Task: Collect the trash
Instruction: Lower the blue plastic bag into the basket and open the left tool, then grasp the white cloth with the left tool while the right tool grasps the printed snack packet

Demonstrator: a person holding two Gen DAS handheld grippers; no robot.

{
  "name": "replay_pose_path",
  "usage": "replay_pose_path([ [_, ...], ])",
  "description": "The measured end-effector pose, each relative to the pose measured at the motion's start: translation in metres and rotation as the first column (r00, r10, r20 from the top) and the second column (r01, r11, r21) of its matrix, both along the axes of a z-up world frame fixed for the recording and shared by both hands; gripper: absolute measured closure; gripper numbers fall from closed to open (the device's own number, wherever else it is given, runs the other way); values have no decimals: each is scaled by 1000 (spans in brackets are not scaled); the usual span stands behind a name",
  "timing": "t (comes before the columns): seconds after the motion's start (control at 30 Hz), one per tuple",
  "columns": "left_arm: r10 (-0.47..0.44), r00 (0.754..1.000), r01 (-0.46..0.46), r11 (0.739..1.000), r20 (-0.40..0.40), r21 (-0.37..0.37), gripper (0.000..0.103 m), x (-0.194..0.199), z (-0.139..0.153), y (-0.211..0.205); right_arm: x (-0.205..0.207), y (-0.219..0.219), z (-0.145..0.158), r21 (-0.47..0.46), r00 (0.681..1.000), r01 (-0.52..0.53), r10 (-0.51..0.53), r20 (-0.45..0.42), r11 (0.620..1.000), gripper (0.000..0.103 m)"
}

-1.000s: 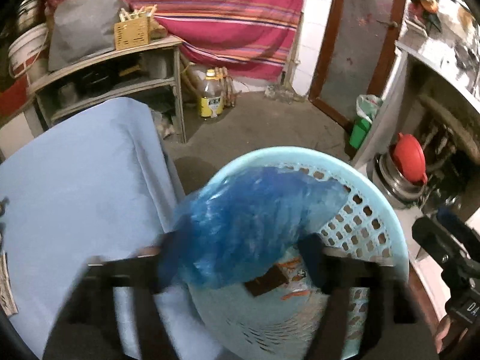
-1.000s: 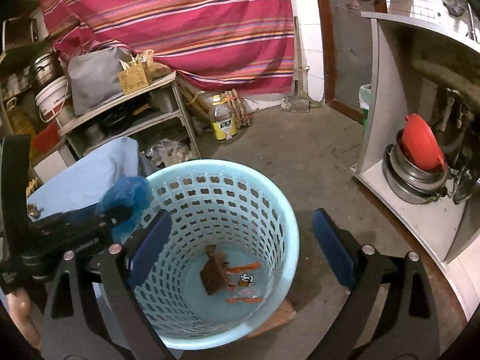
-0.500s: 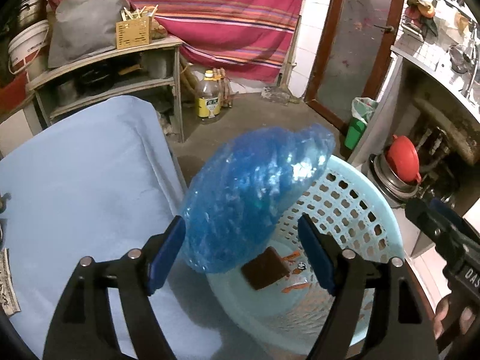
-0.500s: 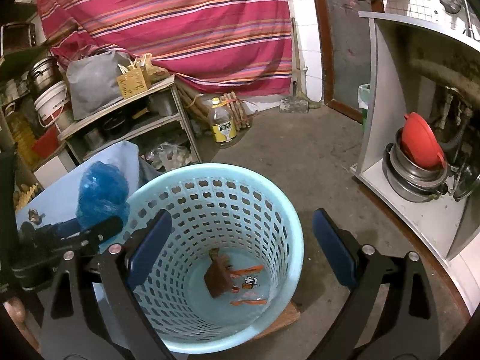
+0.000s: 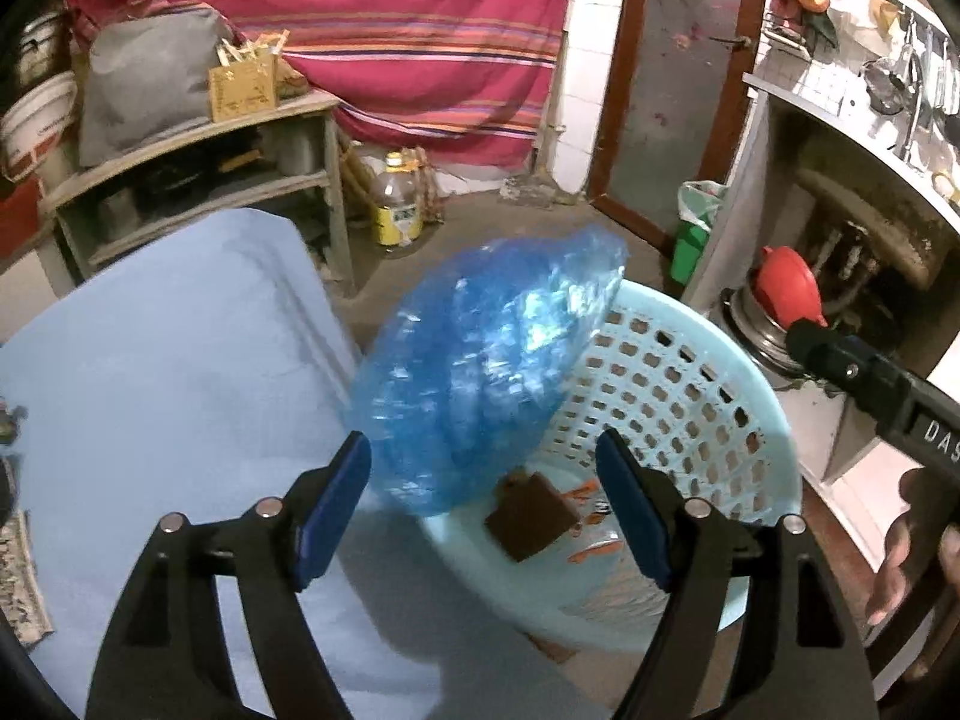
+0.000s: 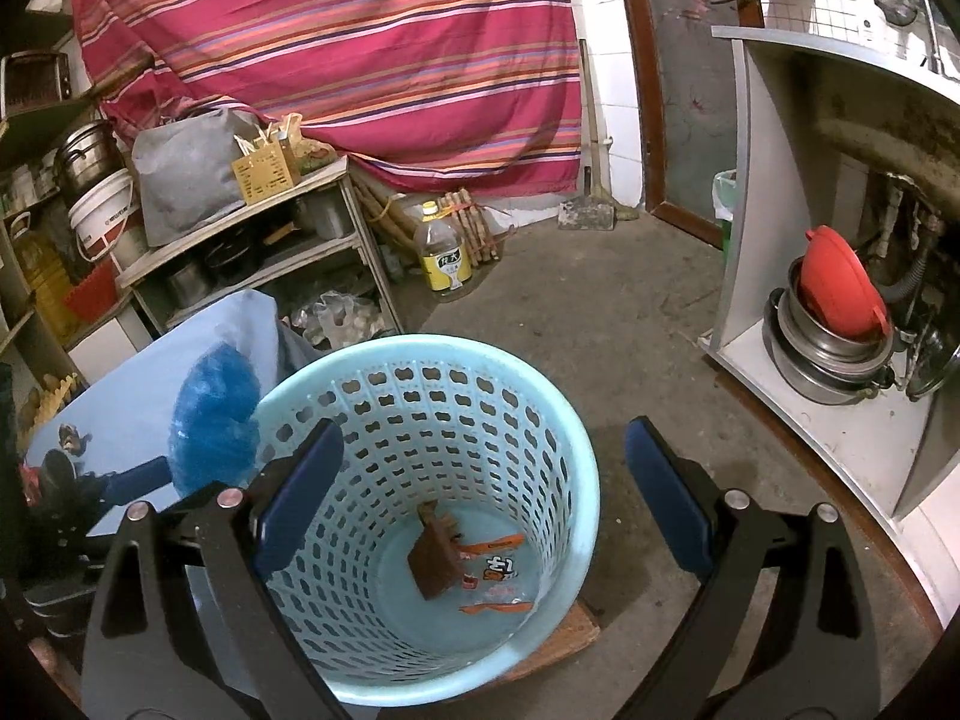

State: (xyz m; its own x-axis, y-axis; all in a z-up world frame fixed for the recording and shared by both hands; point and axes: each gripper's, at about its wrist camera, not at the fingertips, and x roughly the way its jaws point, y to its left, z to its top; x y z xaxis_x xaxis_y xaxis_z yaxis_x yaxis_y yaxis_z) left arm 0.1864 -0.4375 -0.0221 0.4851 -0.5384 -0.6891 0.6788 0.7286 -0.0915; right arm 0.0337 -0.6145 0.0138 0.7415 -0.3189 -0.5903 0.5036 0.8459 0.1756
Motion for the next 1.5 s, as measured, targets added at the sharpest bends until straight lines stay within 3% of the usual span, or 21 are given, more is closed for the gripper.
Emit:
replay_pose_path([
  [0.43,115,992,-115,993,50,-4,24,5,18,62,13,19,6,-27,1000,-21,21,-8,999,10],
  [0.6,184,981,-182,983,66,-22,20,8,26,100,31,49,14,-69,997,-74,73,-14,995,8],
  [0.83,296,947,-293,955,124,-41,15,4,42,178,58,116,16,-114,981,-192,191,-15,975,5],
  [1.0,402,901,-406,914,166,-6,13,7,40,261,80,168,5,-76,961,-278,278,-12,958,4],
  [1.13,477,865,-485,874,152,15,11,13,30,326,98,208,-5,-38,941,-339,339,-21,940,4],
  [1.37,612,777,-625,778,144,64,11,23,-2,422,124,280,-24,-64,900,-432,425,-93,900,5],
  [1.5,640,762,-647,758,94,82,11,33,-19,453,136,312,-33,-60,880,-467,458,-123,882,4],
])
